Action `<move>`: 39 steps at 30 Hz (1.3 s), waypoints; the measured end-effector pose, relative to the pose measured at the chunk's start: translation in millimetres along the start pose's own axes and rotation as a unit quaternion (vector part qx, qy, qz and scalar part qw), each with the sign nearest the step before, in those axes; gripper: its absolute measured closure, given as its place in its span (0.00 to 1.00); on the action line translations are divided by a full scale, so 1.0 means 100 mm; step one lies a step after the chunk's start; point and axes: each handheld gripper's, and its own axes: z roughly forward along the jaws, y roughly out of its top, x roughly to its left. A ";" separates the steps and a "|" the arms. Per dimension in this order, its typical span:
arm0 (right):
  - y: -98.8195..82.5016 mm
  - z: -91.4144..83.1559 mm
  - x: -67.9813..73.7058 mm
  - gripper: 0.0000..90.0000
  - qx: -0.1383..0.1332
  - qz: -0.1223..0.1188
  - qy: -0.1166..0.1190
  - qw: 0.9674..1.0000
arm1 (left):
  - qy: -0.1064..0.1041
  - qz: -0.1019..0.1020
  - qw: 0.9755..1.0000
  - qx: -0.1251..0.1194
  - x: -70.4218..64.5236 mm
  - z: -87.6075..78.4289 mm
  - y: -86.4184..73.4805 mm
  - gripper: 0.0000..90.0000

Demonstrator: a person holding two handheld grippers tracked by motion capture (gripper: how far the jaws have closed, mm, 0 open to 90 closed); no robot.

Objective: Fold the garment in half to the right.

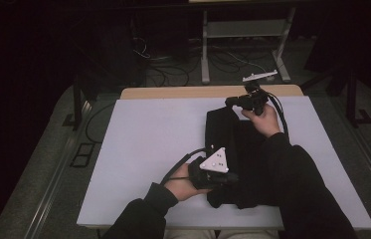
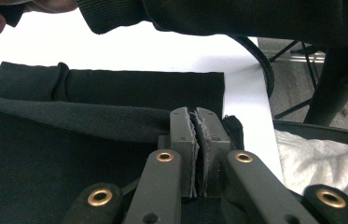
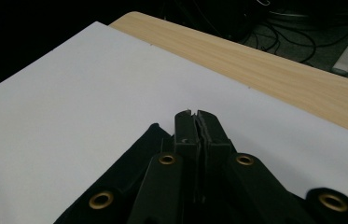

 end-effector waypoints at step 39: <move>-0.35 -0.25 -0.45 0.96 0.006 0.042 -0.028 0.999 | -0.037 0.006 0.999 0.005 0.06 0.46 0.21 0.95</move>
